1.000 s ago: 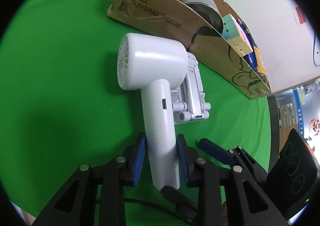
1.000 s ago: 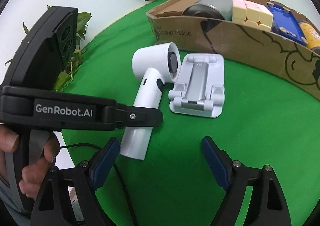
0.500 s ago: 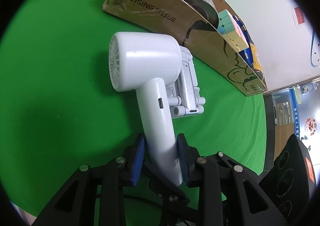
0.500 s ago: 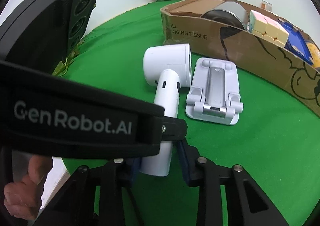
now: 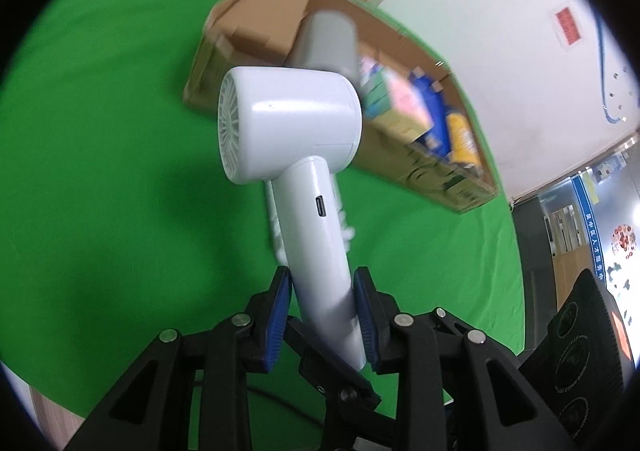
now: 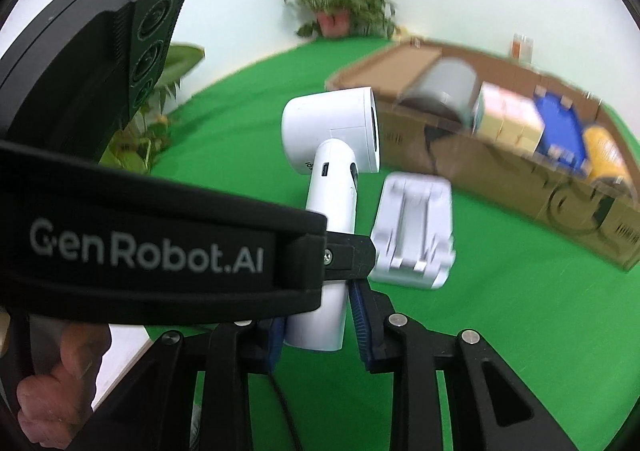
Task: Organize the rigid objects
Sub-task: 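Lift the hair dryer with the left gripper and drop it into the box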
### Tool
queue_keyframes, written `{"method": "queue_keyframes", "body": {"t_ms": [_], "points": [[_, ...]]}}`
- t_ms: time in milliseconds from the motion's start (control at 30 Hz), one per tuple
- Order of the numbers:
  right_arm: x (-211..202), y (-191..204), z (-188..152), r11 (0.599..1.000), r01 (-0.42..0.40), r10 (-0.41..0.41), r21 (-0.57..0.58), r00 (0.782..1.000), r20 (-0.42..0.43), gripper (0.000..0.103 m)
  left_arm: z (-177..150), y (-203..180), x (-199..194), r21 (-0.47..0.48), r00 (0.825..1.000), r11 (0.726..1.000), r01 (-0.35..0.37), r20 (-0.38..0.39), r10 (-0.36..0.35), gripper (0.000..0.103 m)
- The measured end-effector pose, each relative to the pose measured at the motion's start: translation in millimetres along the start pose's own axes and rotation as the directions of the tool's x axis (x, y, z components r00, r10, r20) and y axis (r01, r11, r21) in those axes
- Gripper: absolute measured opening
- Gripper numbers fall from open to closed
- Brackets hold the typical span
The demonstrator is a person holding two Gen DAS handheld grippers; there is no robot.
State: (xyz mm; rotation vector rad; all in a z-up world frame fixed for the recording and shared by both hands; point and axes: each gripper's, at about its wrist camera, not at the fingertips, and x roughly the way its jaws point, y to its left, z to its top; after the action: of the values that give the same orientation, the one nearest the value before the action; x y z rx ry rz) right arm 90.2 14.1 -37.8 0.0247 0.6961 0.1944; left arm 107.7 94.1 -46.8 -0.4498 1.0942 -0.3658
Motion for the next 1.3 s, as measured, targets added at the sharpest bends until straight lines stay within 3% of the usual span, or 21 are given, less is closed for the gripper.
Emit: {"method": "queue_keyframes", "body": {"t_ms": [233, 433, 667, 867, 933, 1033, 1067, 1100, 1167, 1267, 1300], "points": [[-33.6, -16.7, 33.1, 0.997, 0.072, -0.074, 0.013, 0.987, 0.143, 0.027, 44.2, -48.0, -19.2, 0.138, 0.996, 0.990, 0.028, 0.083, -0.039, 0.031], [-38.6, -53.6, 69.6, 0.988, 0.128, -0.142, 0.081, 0.970, 0.198, 0.027, 96.0, -82.3, 0.3, 0.230, 0.997, 0.972, 0.048, 0.047, -0.060, 0.031], [-19.4, -131.6, 108.0, 0.966, 0.150, -0.179, 0.209, 0.975, 0.129, 0.028, 157.8, -122.4, 69.7, 0.317, 0.996, 0.946, 0.070, -0.081, -0.046, 0.031], [13.6, -189.5, 109.3, 0.940, 0.157, -0.171, 0.304, 0.985, 0.019, 0.027, 180.3, -124.6, 129.1, 0.274, 0.977, 0.957, 0.091, -0.210, -0.033, 0.032], [14.7, -196.3, 102.4, 0.933, 0.158, -0.165, 0.322, 0.986, -0.007, 0.027, 180.2, -122.3, 134.0, 0.262, 0.974, 0.960, 0.101, -0.224, -0.041, 0.032], [14.7, -198.9, 99.3, 0.934, 0.158, -0.171, 0.321, 0.985, 0.013, 0.031, 183.4, -121.3, 123.1, 0.298, 0.982, 0.951, 0.081, -0.186, -0.026, 0.034], [12.9, -198.6, 97.3, 0.934, 0.157, -0.174, 0.322, 0.984, 0.025, 0.045, 184.5, -120.6, 113.3, 0.310, 0.988, 0.949, 0.058, -0.156, -0.010, 0.037], [10.4, -197.9, 95.8, 0.934, 0.162, -0.184, 0.318, 0.982, 0.040, 0.065, 185.9, -119.7, 104.1, 0.316, 0.992, 0.948, 0.044, -0.128, -0.003, 0.040], [-0.8, -193.3, 92.7, 0.934, 0.189, -0.227, 0.304, 0.969, 0.094, 0.087, 185.7, -112.0, 77.6, 0.327, 0.999, 0.945, 0.011, -0.046, 0.004, 0.058], [-26.6, -169.6, 76.0, 0.946, 0.211, -0.265, 0.246, 0.941, 0.210, 0.094, 174.8, -89.2, 35.7, 0.350, 0.995, 0.936, -0.041, 0.102, 0.005, 0.085], [-32.3, -158.8, 68.0, 0.954, 0.206, -0.256, 0.220, 0.938, 0.234, 0.097, 168.6, -79.0, 27.5, 0.348, 0.991, 0.936, -0.058, 0.130, 0.013, 0.086]]}}
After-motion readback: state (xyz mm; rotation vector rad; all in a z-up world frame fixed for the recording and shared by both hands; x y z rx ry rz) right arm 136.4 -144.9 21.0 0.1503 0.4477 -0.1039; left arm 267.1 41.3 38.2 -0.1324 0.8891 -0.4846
